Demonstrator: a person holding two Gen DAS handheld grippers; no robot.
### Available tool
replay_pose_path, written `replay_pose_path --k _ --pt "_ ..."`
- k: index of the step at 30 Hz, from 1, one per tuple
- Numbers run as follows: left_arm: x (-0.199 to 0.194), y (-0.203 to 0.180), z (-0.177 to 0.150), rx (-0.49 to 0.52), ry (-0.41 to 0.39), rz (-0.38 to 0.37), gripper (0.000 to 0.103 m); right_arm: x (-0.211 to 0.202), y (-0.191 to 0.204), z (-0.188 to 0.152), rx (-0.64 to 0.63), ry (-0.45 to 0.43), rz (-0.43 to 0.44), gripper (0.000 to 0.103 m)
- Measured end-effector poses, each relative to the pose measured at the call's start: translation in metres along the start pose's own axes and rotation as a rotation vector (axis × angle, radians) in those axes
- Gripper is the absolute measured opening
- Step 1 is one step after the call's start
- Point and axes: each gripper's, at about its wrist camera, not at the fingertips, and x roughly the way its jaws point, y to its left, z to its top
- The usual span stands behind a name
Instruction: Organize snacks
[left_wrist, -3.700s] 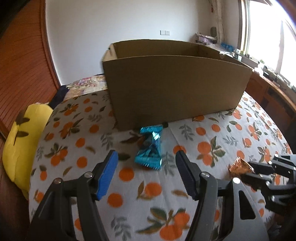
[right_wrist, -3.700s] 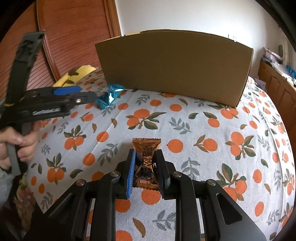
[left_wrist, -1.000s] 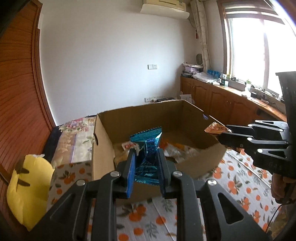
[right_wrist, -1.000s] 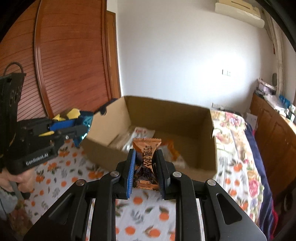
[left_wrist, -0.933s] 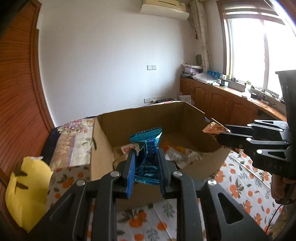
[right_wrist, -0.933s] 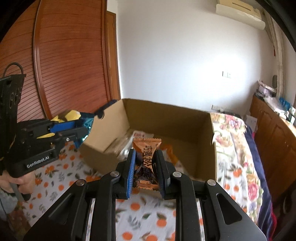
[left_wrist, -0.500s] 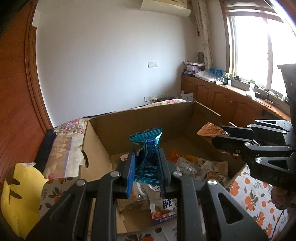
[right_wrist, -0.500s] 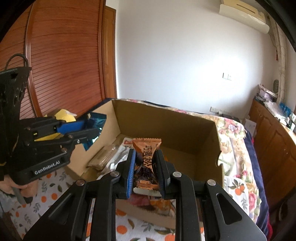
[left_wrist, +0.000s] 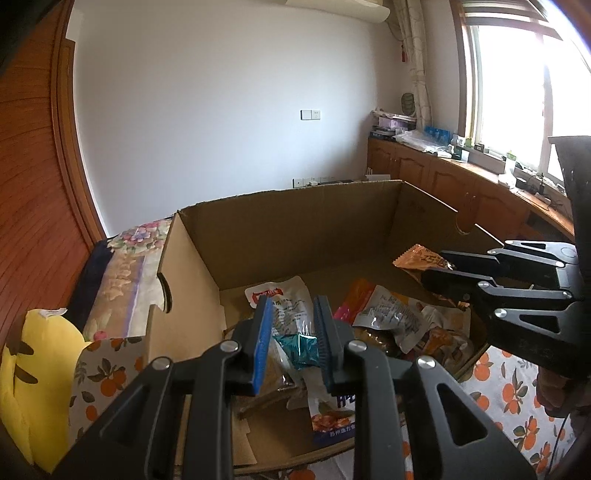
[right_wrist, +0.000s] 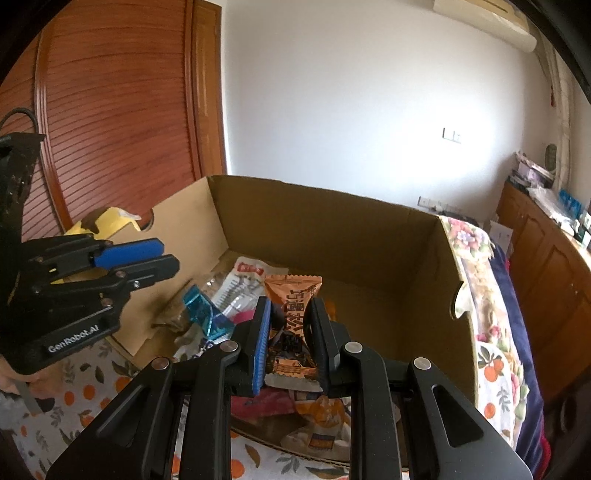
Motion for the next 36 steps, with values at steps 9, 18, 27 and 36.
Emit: replay_pose_path --k 9,18,27,36 --pt "0.001 -0.002 -0.002 0.004 0.005 0.004 0.024 0.006 -0.004 -0.006 0.020 0.017 0.009 0.021" --pt "-0.009 0.001 -0.005 -0.008 -0.002 0.017 0.024 0.000 -0.003 -0.009 0.024 0.011 -0.007 0.027" --pt "-0.068 -0.008 0.002 0.003 -0.041 0.042 0.024 -0.054 0.010 -0.003 0.026 -0.032 -0.019 0.027" --pt "-0.146 -0.026 -0.021 -0.019 -0.072 0.086 0.029 -0.147 0.026 -0.028 0.064 -0.079 -0.040 0.036"
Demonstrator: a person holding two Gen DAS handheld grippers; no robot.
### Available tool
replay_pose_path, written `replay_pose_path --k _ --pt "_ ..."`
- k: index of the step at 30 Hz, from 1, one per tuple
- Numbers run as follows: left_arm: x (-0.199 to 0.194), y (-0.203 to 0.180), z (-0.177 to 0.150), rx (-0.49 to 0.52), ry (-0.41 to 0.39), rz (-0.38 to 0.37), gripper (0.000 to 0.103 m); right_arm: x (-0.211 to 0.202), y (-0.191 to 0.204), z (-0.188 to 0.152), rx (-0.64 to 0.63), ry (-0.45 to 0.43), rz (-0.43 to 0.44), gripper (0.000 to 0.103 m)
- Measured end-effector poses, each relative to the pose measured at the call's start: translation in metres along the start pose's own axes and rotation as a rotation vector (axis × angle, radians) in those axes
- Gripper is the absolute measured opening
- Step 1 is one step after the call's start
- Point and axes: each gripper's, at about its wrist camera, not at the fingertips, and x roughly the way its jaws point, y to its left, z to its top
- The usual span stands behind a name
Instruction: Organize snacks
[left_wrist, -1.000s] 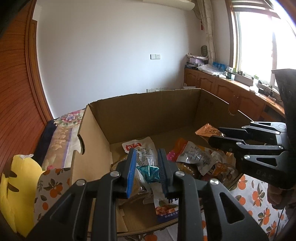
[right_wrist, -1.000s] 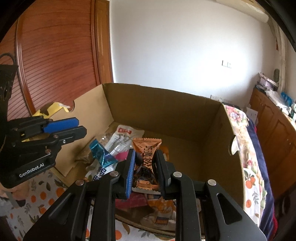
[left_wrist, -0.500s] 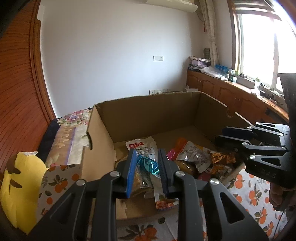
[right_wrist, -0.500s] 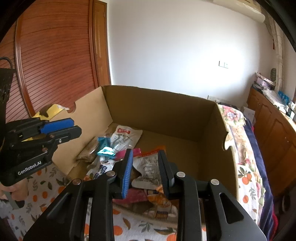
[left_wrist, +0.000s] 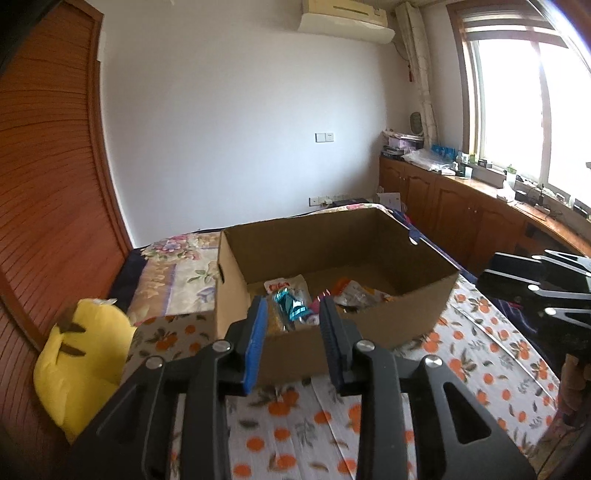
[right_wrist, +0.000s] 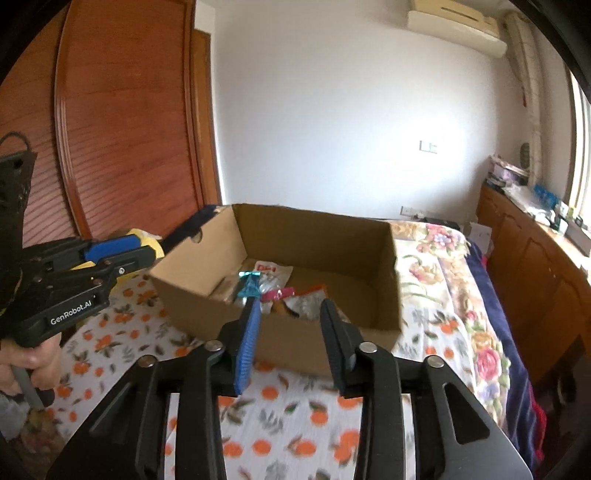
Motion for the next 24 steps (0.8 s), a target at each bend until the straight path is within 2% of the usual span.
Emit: replay_pose_path --k 3,4,5,11,18,22,24 --pt "-0.029 -0.008 -0.016 -0.011 0.002 -0.005 0.035 -0.030 0.004 -0.015 0.016 -0.012 -0.014 0.043" --pt "-0.037 -0.011 -0.021 -0.011 -0.002 0.001 0.035 -0.039 0.006 -0.021 0.018 -0.018 -0.021 0.049" --pt "-0.047 -0.016 -0.026 -0.008 -0.004 0.008 0.035 -0.047 0.008 -0.026 0.024 -0.019 -0.025 0.051" --pt "-0.096 -0.032 -0.044 -0.006 -0.012 0.029 0.038 -0.089 0.023 -0.054 0.030 -0.021 -0.035 0.053" --pt "-0.138 -0.046 -0.059 0.007 -0.026 0.072 0.048 -0.135 0.031 -0.070 0.051 -0.048 -0.065 0.065" --pt "-0.151 -0.050 -0.071 0.005 -0.026 0.077 0.049 -0.158 0.033 -0.078 0.060 -0.066 -0.122 0.080" --pt "-0.157 -0.052 -0.077 0.001 -0.024 0.081 0.051 -0.165 0.033 -0.083 0.065 -0.065 -0.146 0.081"
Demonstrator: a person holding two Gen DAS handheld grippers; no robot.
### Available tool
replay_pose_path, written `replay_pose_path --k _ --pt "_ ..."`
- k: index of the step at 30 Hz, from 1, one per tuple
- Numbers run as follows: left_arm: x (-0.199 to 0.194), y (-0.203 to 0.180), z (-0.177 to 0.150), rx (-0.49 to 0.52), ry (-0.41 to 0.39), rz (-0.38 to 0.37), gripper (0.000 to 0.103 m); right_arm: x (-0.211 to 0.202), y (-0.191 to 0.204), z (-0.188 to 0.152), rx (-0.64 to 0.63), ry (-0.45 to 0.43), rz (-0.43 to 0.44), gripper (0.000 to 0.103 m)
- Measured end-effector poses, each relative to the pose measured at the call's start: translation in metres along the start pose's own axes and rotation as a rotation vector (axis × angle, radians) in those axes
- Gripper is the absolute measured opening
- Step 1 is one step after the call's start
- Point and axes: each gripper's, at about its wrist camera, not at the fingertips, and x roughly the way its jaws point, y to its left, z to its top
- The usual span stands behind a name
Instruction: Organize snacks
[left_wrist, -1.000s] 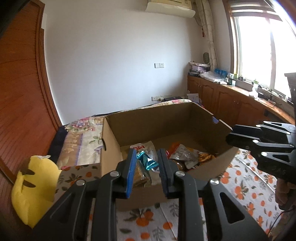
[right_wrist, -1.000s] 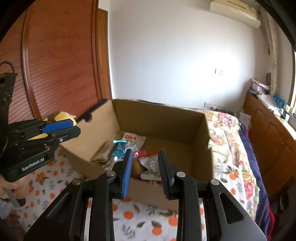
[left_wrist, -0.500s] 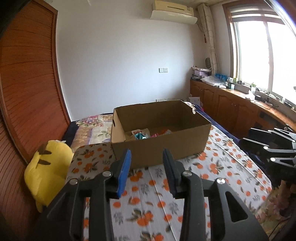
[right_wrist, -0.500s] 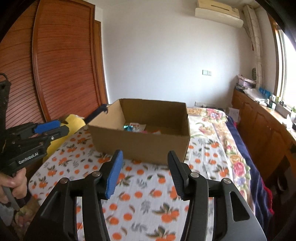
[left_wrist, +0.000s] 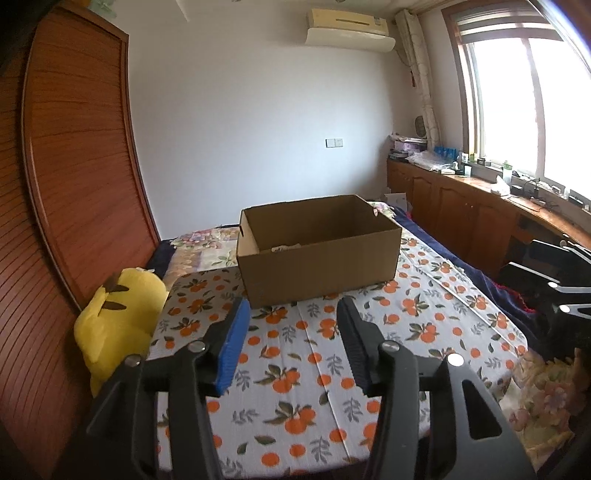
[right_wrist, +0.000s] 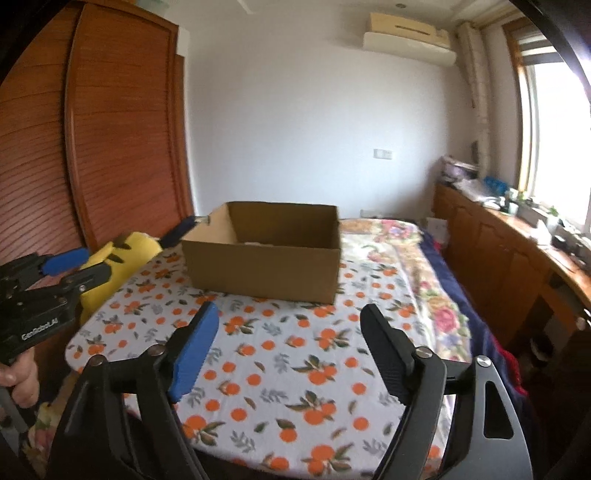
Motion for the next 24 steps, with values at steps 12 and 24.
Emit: replay_pose_path --k 12,24 --pt "-0.037 0.004 -0.034 -0.078 -0.031 0.035 0.086 -0.022 0.001 -0.029 0.036 -0.014 -0.010 0.103" --pt "-0.048 0.002 -0.053 -0.070 -0.037 0.086 0.103 -0.023 0.003 -0.047 0.049 -0.005 -0.053 0.103"
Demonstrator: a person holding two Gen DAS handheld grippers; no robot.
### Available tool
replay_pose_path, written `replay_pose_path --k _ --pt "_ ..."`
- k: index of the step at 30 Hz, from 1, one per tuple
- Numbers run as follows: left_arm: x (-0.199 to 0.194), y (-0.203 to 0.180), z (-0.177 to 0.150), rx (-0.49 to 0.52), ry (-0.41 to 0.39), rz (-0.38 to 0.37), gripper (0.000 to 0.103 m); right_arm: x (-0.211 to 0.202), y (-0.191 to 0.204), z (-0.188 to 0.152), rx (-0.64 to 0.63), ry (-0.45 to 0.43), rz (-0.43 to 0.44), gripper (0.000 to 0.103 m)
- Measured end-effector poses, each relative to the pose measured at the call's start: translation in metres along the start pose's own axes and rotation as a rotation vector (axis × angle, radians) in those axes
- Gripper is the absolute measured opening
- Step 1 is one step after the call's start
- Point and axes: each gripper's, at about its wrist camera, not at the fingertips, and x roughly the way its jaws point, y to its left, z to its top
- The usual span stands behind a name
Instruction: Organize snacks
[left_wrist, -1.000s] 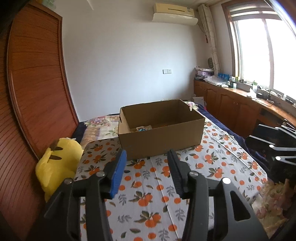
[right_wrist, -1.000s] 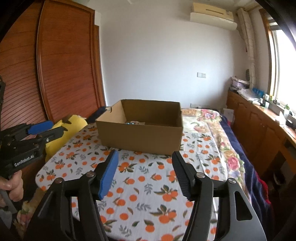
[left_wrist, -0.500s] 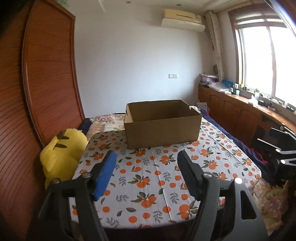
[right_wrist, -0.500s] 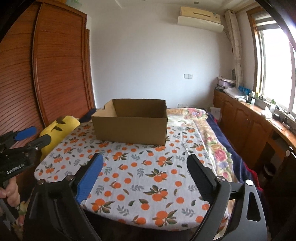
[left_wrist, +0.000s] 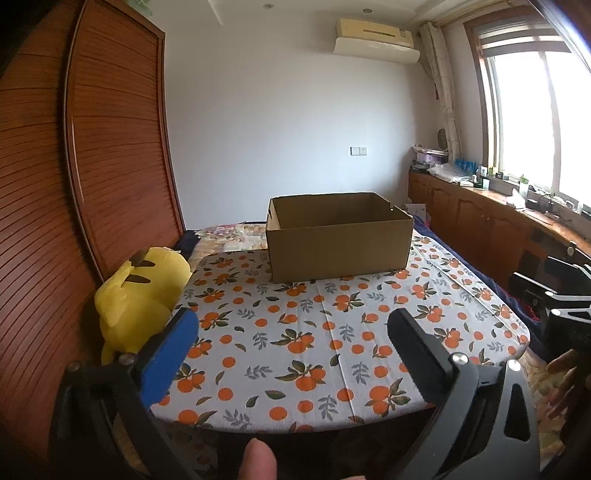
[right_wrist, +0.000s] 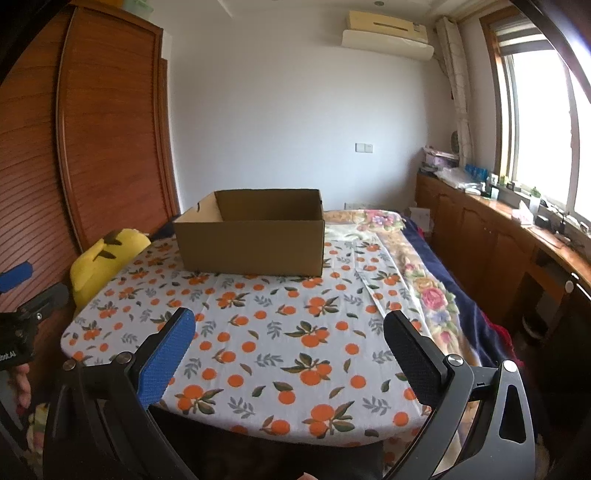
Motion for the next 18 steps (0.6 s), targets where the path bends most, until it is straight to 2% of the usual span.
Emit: replay_pose_path --k 18 --pt "-0.0072 -0.0010 -0.0109 0.004 0.000 -0.003 0.103 -0.0045 0.0027 -0.0090 0.020 -0.002 -0.031 0.103"
